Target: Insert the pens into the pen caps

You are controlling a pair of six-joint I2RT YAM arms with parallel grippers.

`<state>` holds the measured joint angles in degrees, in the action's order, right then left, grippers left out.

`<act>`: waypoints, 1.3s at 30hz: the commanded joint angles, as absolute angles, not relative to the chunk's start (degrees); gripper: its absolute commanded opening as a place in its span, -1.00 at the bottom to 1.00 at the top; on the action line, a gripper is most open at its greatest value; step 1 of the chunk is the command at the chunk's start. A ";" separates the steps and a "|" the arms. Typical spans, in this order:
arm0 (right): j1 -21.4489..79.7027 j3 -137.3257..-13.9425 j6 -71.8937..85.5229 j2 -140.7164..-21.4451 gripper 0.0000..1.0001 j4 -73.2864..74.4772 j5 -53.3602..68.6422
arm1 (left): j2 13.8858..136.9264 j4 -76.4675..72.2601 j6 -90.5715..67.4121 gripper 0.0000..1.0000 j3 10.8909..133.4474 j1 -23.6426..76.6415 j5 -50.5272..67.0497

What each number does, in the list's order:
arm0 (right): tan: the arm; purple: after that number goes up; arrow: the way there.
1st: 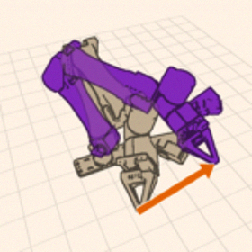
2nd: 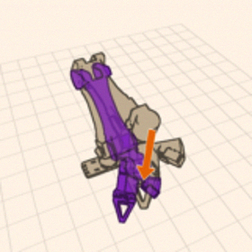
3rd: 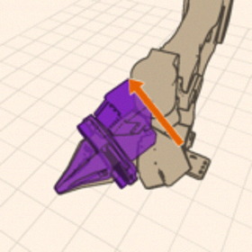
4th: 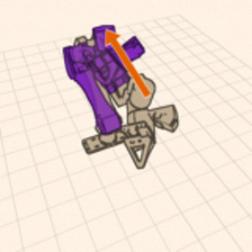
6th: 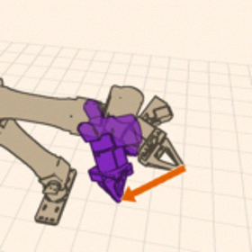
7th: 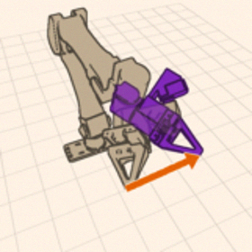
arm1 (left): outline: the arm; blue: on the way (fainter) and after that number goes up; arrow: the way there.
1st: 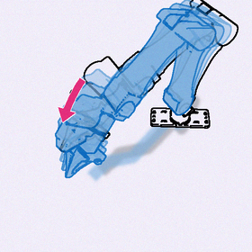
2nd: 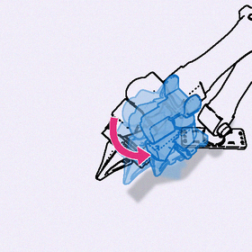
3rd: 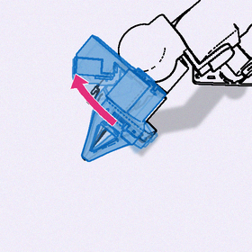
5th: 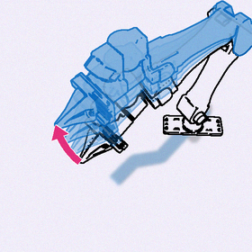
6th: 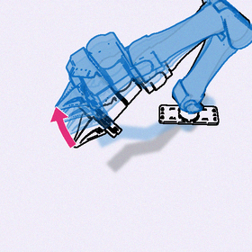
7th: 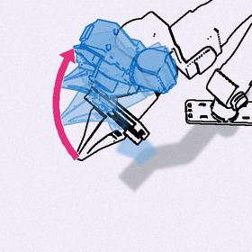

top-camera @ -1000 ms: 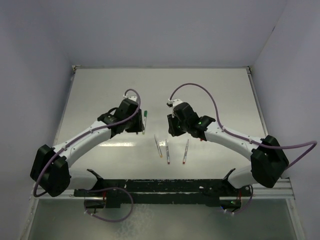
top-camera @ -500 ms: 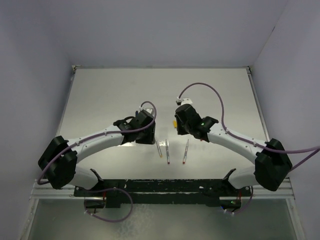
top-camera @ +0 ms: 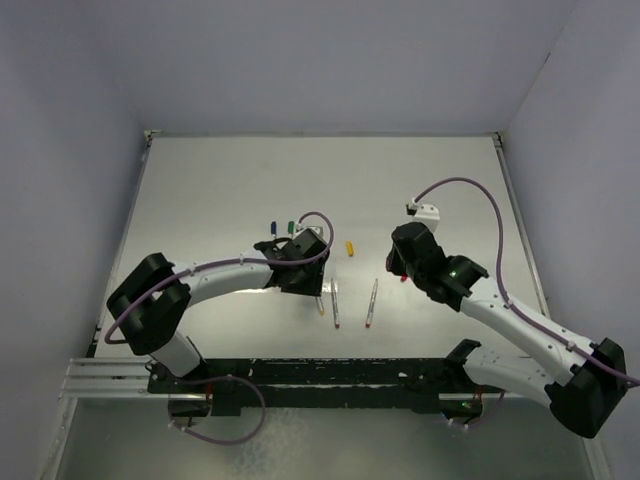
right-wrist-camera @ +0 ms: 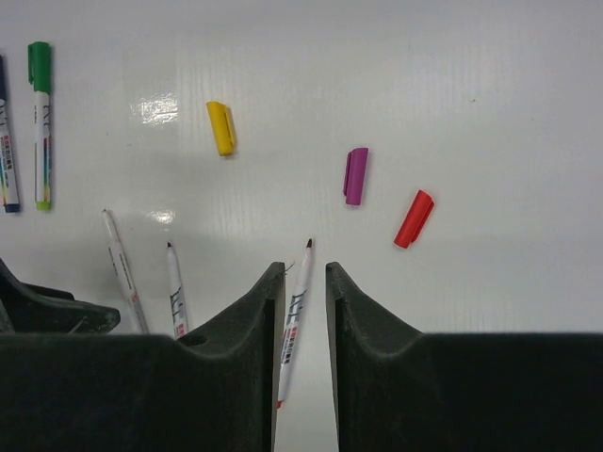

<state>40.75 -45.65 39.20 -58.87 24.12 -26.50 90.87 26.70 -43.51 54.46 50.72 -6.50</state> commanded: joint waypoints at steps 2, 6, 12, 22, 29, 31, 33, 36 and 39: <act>40.78 -44.59 41.04 -54.50 -0.47 26.15 -28.68 | 92.84 25.24 -45.03 0.13 58.21 51.11 -8.44; 40.83 -44.09 40.75 -52.45 -0.48 25.92 -28.57 | 94.75 25.34 -45.34 0.14 59.14 51.24 -8.76; 40.84 -43.95 39.87 -51.63 -0.48 24.26 -28.48 | 98.45 28.63 -45.50 0.15 61.97 51.38 -9.49; 40.79 -43.83 39.44 -51.14 -0.50 21.90 -28.04 | 102.06 35.63 -44.36 0.13 65.36 51.72 -11.89; 40.79 -43.41 39.07 -49.96 -0.50 20.57 -28.23 | 102.39 38.21 -42.96 -0.12 64.87 51.84 -13.37; 40.80 -43.57 39.13 -50.17 -0.50 20.48 -28.10 | 102.39 38.88 -42.47 -0.21 64.62 51.85 -13.53; 40.80 -43.62 39.17 -50.52 -0.50 20.34 -27.96 | 102.17 39.42 -42.15 -0.25 64.18 51.83 -13.61; 40.79 -43.60 39.21 -50.89 -0.51 20.09 -27.74 | 101.25 39.64 -41.99 -0.27 63.08 51.85 -13.61; 40.80 -43.52 39.34 -51.11 -0.51 19.71 -27.37 | 100.63 39.68 -41.88 -0.28 61.93 51.86 -13.71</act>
